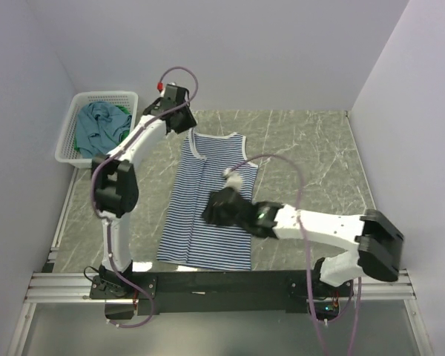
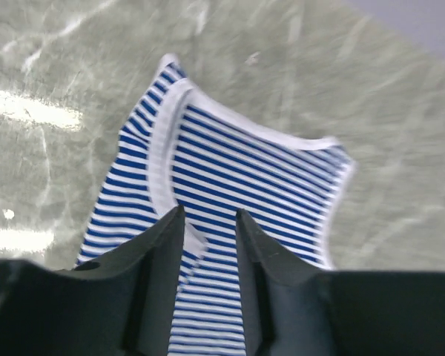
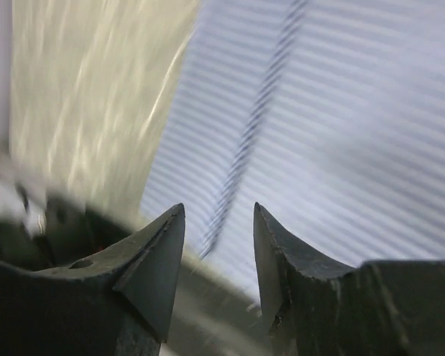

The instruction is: Fold and stack the tank tops

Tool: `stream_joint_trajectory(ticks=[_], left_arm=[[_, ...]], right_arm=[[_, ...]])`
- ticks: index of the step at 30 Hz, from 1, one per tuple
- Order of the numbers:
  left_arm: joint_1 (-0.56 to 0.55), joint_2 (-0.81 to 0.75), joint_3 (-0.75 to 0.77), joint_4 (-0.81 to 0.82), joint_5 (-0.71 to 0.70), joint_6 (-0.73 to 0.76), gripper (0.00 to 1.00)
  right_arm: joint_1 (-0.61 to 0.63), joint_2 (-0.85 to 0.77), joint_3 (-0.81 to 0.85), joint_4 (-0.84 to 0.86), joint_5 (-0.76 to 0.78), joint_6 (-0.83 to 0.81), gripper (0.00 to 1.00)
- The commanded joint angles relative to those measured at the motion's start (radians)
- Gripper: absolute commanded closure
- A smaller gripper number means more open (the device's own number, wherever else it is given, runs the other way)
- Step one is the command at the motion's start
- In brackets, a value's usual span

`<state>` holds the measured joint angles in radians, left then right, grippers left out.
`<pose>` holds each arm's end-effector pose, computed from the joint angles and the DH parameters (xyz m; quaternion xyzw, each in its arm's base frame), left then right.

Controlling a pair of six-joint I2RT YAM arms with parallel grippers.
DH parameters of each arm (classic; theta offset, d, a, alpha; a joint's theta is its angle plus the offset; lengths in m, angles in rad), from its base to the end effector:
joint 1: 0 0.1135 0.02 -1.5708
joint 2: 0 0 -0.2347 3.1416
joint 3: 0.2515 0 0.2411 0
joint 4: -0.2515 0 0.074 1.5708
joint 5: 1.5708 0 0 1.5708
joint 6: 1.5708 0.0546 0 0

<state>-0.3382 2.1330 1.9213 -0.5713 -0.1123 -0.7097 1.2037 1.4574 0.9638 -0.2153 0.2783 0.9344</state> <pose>0.4519 -0.1525 0.2312 -0.1914 0.9021 -0.1468 0.3577 0.1301 0.2966 0.2065 -0.0634 0.8994 0.3021 0.3095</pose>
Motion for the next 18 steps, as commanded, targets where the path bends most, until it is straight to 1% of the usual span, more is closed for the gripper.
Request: stream_joint_trajectory(ticks=[1, 2, 3, 4, 5, 6, 7, 8, 9, 10, 11, 12, 15, 16, 18], left_arm=[[-0.015, -0.207, -0.069, 0.048, 0.028, -0.065, 0.63], [-0.022, -0.241, -0.115, 0.071, 0.037, -0.076, 0.67], [-0.033, -0.274, -0.205, 0.118, 0.043, -0.092, 0.72], [-0.06, -0.333, -0.244, 0.126, 0.039, -0.106, 0.74], [-0.076, -0.363, -0.286, 0.148, 0.036, -0.114, 0.75], [-0.094, -0.419, -0.365, 0.181, 0.037, -0.123, 0.78], [-0.137, -0.447, -0.401, 0.188, 0.036, -0.134, 0.8], [-0.162, -0.475, -0.438, 0.203, 0.034, -0.14, 0.81], [-0.188, -0.502, -0.523, 0.22, 0.034, -0.14, 0.82], [-0.244, -0.559, -0.566, 0.253, 0.025, -0.152, 0.83], [-0.274, -0.588, -0.612, 0.272, 0.019, -0.158, 0.83], [-0.332, -0.64, -0.696, 0.307, 0.007, -0.172, 0.83], [-0.415, -0.699, -0.829, 0.337, -0.004, -0.2, 0.83], [-0.468, -0.728, -0.856, 0.343, -0.006, -0.208, 0.83], [-0.522, -0.76, -0.927, 0.366, -0.018, -0.232, 0.83]], right_arm=[[-0.239, -0.118, -0.098, -0.042, -0.007, -0.054, 0.5], [-0.291, -0.14, -0.111, -0.044, -0.031, -0.089, 0.48], [-0.335, -0.166, -0.115, -0.047, -0.036, -0.11, 0.47], [-0.387, -0.17, -0.114, -0.048, -0.044, -0.132, 0.46], [-0.476, -0.167, -0.106, -0.058, -0.057, -0.173, 0.44], [-0.53, -0.142, -0.091, -0.067, -0.07, -0.196, 0.44], [-0.573, -0.12, -0.056, -0.078, -0.094, -0.219, 0.43], [-0.66, -0.099, -0.039, -0.082, -0.114, -0.264, 0.43], [-0.694, -0.045, -0.016, -0.085, -0.14, -0.287, 0.43], [-0.723, -0.014, 0.03, -0.088, -0.146, -0.307, 0.43], [-0.755, 0.016, 0.055, -0.102, -0.152, -0.34, 0.43], [-0.794, 0.079, 0.103, -0.11, -0.169, -0.356, 0.43], [-0.838, 0.202, 0.179, -0.128, -0.175, -0.39, 0.44], [-0.848, 0.225, 0.214, -0.127, -0.192, -0.393, 0.44], [-0.866, 0.28, 0.24, -0.108, -0.215, -0.393, 0.44]])
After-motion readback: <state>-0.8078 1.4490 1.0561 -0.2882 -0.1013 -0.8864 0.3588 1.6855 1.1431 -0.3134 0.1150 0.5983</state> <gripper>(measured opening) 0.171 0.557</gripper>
